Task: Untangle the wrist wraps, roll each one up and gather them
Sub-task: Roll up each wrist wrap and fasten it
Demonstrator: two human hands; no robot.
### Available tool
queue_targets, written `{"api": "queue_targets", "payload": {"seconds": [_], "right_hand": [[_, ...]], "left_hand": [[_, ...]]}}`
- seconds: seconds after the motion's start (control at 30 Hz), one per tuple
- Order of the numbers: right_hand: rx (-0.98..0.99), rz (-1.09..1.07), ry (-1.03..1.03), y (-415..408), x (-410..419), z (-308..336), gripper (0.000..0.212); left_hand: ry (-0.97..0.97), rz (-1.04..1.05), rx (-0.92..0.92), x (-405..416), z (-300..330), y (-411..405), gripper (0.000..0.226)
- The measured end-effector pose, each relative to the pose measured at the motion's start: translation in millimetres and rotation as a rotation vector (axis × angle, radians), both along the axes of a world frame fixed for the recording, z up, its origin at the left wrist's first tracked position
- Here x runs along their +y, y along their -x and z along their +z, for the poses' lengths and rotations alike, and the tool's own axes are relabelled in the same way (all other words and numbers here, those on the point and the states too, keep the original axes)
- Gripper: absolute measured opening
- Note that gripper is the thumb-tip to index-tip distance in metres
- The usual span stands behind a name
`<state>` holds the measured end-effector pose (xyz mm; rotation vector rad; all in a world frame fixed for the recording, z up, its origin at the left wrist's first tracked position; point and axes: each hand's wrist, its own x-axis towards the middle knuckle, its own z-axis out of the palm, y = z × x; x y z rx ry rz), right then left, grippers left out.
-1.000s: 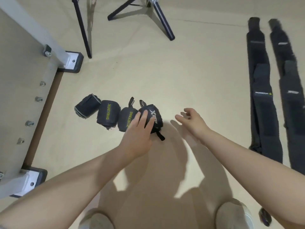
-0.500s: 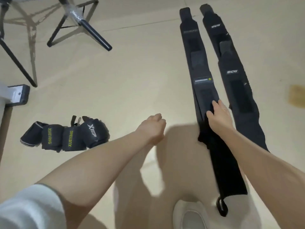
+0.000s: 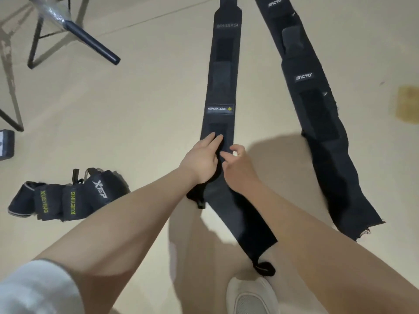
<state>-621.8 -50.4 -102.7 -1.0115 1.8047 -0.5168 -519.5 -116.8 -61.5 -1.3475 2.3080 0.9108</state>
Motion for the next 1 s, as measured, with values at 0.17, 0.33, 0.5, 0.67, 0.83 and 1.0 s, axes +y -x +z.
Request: {"api": "queue_targets", "payload": {"seconds": [0.17,0.33,0.5,0.67,0.83,1.0], "right_hand": [[-0.15,0.201,0.009,-64.7,17.8,-9.8,0.045],[-0.195,0.057,-0.054,-74.4,9.2,-0.2,0.026],[-0.366,-0.302,-0.141,-65.9,-8.7,7.9,0.039],[-0.514,-0.482,-0.184,-72.7,-18.9,5.6,0.024],[-0.827,-0.566,-0.058,-62.3,-20.1,17.4,0.032],[-0.601,-0.345,0.071,-45.2,-17.8,36.6,0.049]], "left_hand": [[0.09,0.123,-0.183,-2.7,-9.1,-33.4,0.055],[0.091,0.223,-0.269,13.9,-9.9,-75.8,0.053],[0.21,0.375,-0.059,36.7,-13.7,-93.4,0.047],[0.14,0.535,-0.068,32.5,-18.1,-78.5,0.068],[0.075,0.57,0.04,27.1,-15.6,-68.1,0.074],[-0.436,0.917,0.635,33.5,6.6,-58.6,0.038]]}}
